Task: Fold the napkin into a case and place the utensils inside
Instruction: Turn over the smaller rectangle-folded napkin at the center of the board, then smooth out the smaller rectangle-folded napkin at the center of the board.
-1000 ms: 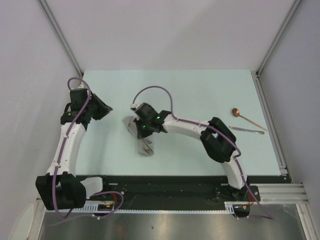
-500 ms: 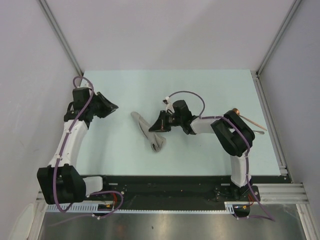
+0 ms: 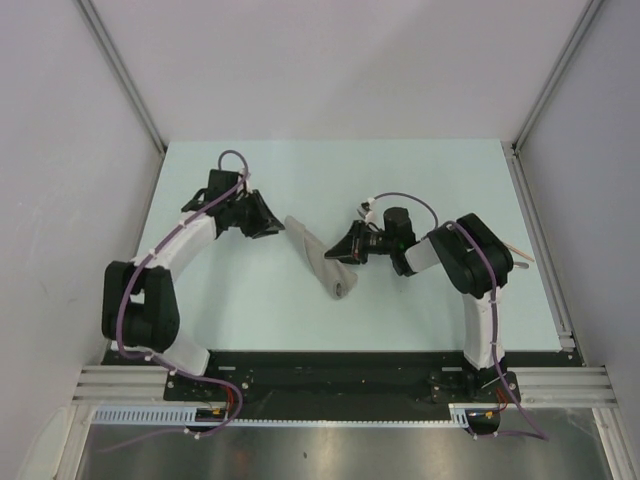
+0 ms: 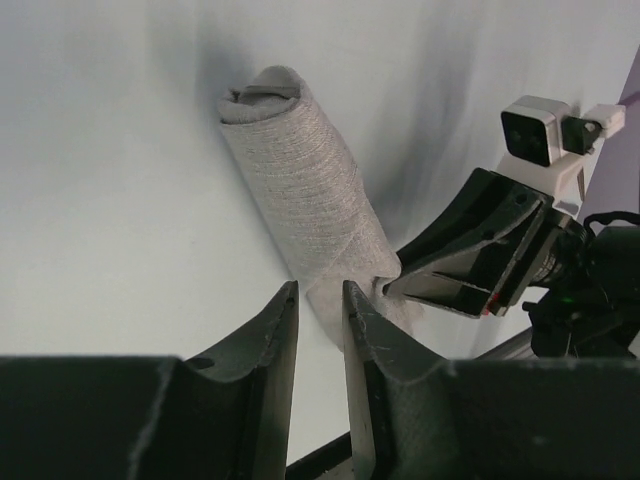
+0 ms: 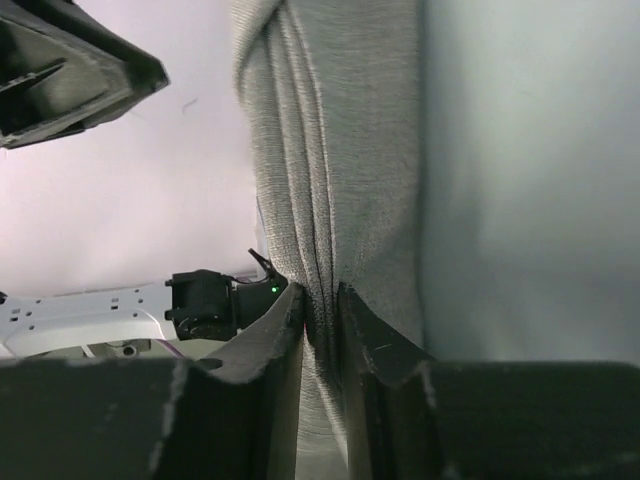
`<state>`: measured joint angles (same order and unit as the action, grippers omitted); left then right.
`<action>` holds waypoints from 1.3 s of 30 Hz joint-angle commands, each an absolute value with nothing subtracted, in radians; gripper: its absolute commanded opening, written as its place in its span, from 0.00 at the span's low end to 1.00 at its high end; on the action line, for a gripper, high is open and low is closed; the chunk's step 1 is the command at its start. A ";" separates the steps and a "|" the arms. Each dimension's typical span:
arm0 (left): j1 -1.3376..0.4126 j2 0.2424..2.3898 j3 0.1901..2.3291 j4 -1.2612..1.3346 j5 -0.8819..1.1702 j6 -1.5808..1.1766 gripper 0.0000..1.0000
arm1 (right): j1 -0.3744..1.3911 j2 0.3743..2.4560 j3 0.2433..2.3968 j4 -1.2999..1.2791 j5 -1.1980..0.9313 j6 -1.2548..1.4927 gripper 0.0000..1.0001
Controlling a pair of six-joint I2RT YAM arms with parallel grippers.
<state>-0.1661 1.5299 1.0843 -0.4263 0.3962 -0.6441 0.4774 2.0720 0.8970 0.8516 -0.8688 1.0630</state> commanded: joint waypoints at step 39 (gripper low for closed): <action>-0.325 1.916 1.431 -0.383 0.413 -0.634 0.32 | 0.593 1.649 1.018 -0.216 -0.298 0.359 0.37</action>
<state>-0.3157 2.0464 1.3830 -0.3607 0.4507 -0.6716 0.5720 1.7348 0.9405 -0.1146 -0.3912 0.3935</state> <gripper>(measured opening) 0.302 0.324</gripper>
